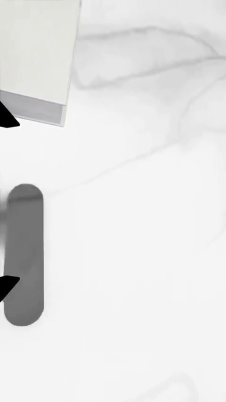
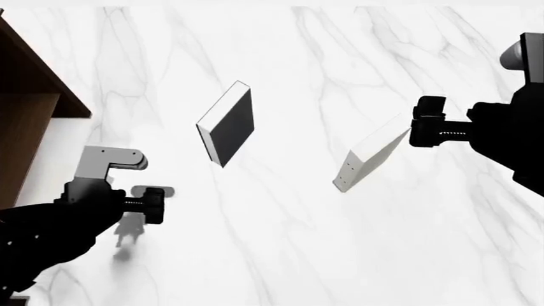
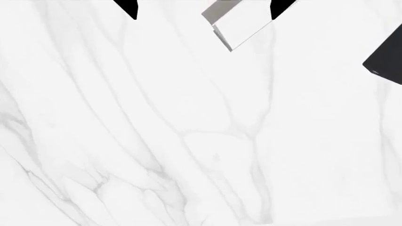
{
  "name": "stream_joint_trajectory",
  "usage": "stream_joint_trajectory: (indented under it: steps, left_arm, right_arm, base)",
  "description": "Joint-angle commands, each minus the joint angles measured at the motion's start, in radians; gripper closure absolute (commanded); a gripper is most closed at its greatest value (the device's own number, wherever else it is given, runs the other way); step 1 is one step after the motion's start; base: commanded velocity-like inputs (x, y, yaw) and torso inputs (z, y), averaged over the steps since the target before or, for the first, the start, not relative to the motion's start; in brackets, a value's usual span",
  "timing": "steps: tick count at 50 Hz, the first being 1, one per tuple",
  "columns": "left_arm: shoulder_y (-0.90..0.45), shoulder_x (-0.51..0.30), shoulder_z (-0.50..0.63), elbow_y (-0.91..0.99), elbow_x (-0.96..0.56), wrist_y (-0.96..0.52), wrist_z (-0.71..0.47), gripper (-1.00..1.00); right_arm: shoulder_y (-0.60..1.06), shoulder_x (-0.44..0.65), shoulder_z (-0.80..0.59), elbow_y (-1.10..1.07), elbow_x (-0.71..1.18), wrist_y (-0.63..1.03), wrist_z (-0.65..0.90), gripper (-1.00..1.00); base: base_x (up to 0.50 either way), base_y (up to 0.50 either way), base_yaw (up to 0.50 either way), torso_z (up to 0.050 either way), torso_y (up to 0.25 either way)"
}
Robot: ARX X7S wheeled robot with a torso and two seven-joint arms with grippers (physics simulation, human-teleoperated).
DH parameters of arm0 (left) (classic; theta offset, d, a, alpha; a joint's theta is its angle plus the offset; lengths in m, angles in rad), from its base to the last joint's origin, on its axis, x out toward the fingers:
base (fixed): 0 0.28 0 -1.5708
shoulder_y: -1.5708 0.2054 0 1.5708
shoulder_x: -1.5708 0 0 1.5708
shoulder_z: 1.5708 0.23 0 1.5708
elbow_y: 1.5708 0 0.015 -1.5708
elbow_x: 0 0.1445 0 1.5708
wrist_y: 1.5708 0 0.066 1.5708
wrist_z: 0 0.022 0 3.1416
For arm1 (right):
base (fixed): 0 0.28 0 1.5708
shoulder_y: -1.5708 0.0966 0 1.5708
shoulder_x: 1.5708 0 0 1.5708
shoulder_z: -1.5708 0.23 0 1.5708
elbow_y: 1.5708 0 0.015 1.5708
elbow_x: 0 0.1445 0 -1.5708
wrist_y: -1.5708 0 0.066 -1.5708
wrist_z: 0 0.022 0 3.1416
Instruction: Pick up the book on the right and place it under the cabinet shelf.
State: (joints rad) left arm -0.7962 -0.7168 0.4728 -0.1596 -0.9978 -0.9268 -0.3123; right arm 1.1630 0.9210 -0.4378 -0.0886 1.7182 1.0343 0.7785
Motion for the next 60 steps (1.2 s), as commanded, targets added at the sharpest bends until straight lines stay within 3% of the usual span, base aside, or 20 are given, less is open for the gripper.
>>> stream_joint_trajectory:
  steps: [1,60]
  left_arm:
    - [0.006,-0.025,0.013,-0.035,0.111,-0.033,-0.068,-1.0]
    - [-0.045,-0.069,0.047,-0.098,0.183,-0.038,-0.074,-1.0]
  right_arm:
    - [-0.004,0.005,0.0,-0.003,0.003,-0.004,0.0,-1.0]
    - [-0.008,0.007,-0.012,-0.001,-0.001,-0.017,-0.008,-1.0]
  base:
    - [0.0,0.0,0.0,0.0,0.0]
    - [0.0,0.0,0.0,0.0,-0.001]
